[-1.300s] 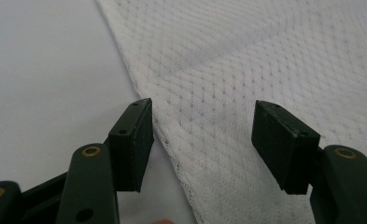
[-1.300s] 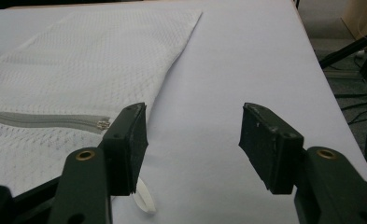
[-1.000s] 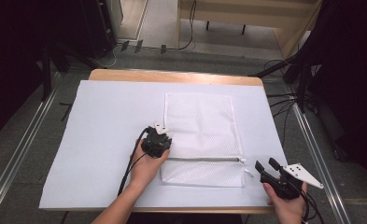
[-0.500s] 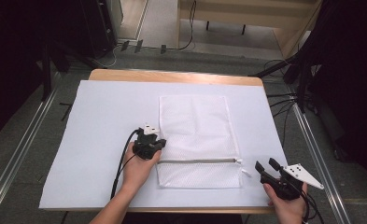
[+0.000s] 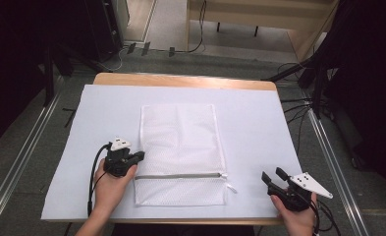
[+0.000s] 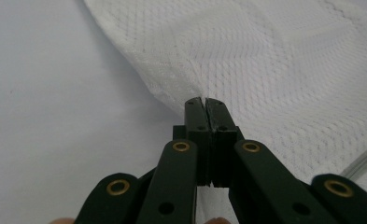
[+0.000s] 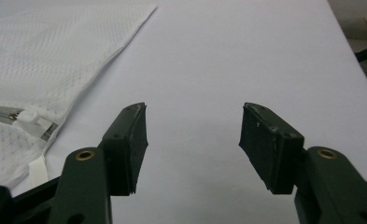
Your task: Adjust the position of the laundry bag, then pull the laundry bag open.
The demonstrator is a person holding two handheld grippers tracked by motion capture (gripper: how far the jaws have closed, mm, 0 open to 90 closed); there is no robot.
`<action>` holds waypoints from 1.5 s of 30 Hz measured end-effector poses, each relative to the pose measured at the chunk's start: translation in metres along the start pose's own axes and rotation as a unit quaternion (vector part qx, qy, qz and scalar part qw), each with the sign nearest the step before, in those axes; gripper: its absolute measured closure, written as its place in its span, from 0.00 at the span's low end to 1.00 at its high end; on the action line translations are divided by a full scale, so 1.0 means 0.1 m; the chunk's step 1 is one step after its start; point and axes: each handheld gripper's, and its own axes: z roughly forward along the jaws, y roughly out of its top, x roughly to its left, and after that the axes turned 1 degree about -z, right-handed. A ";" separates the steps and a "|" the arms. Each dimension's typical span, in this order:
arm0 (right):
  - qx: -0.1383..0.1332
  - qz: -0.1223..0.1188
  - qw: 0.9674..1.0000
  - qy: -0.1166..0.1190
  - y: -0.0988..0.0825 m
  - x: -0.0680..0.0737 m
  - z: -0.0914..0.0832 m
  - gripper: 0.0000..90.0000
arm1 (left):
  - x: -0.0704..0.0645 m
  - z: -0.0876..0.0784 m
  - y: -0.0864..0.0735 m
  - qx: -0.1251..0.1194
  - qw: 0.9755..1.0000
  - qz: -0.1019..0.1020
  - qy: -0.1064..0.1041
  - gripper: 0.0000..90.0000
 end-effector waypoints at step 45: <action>0.103 0.003 0.980 0.172 -0.05 0.87 0.42 0.59 | -0.52 0.04 0.01 -0.033 0.993 0.053 -0.095 0.67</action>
